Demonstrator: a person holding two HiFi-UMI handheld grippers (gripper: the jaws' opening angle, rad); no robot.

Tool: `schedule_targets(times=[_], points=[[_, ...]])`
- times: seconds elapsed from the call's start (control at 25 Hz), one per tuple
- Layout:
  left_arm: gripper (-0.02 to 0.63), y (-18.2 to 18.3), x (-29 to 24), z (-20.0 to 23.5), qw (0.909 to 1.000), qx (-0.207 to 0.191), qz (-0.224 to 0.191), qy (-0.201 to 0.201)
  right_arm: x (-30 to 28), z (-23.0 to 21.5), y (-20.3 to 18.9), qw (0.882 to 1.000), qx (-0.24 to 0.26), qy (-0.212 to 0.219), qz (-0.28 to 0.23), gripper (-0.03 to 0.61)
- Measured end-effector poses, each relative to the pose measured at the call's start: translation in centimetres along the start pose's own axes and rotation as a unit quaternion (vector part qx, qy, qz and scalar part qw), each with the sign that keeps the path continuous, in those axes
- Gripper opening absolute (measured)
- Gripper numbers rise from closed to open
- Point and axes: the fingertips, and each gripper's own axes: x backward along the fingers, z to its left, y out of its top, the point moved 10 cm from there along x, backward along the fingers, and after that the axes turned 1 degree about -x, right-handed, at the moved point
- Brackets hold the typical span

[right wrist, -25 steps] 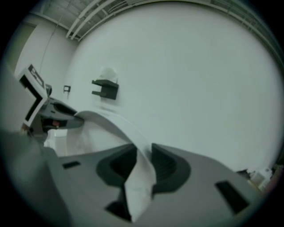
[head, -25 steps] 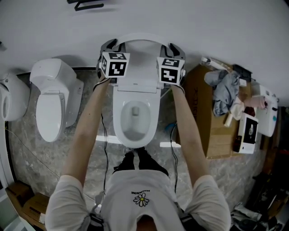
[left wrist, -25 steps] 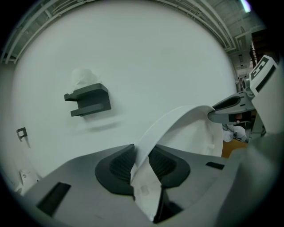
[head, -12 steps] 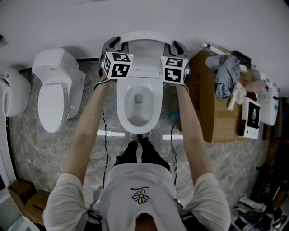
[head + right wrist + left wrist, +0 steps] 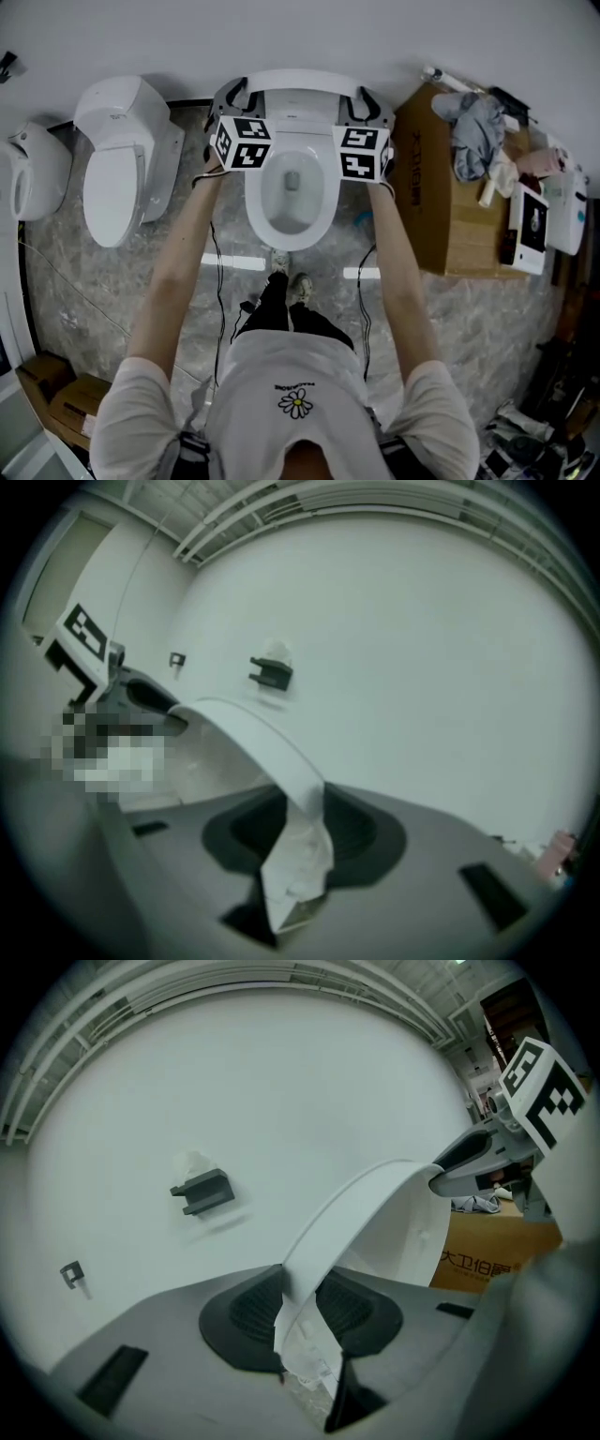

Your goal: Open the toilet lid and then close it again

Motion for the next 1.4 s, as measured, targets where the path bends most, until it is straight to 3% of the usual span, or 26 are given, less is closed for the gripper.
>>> schedule_targets(times=[0.2,0.44,0.56,0.64,0.68,1.16,1.4], points=[[0.124,-2.2,3.3,-2.1,0.9996,-0.018,0.012,0.017,3.1,1.3,-2.6,0.999,0.023,0.023,0.011,0.144],[0.14,-4.3,6.2,-3.6,0.998,-0.05,0.037,-0.007,6.3,3.0,-5.3,0.999,0.028,0.033,0.016,0.156],[0.15,-5.1,7.3,-4.7,0.9984,-0.035,0.039,-0.024,7.3,3.3,-6.4,0.998,0.036,0.045,0.023,0.163],[0.258,-5.7,8.0,-5.8,0.9983,-0.01,0.04,-0.042,8.1,3.6,-7.2,0.998,0.041,0.049,0.027,0.166],[0.264,-6.0,8.3,-6.3,0.9982,-0.006,0.041,-0.044,8.5,3.8,-7.6,0.997,0.044,0.05,0.03,0.167],[0.262,-11.5,13.4,-9.1,0.9925,-0.031,0.071,-0.095,13.0,7.9,-13.0,0.991,0.081,0.061,0.089,0.184],[0.264,-14.9,15.7,-11.0,0.9842,-0.051,0.099,-0.137,15.0,9.4,-16.6,0.982,0.092,0.1,0.128,0.204]])
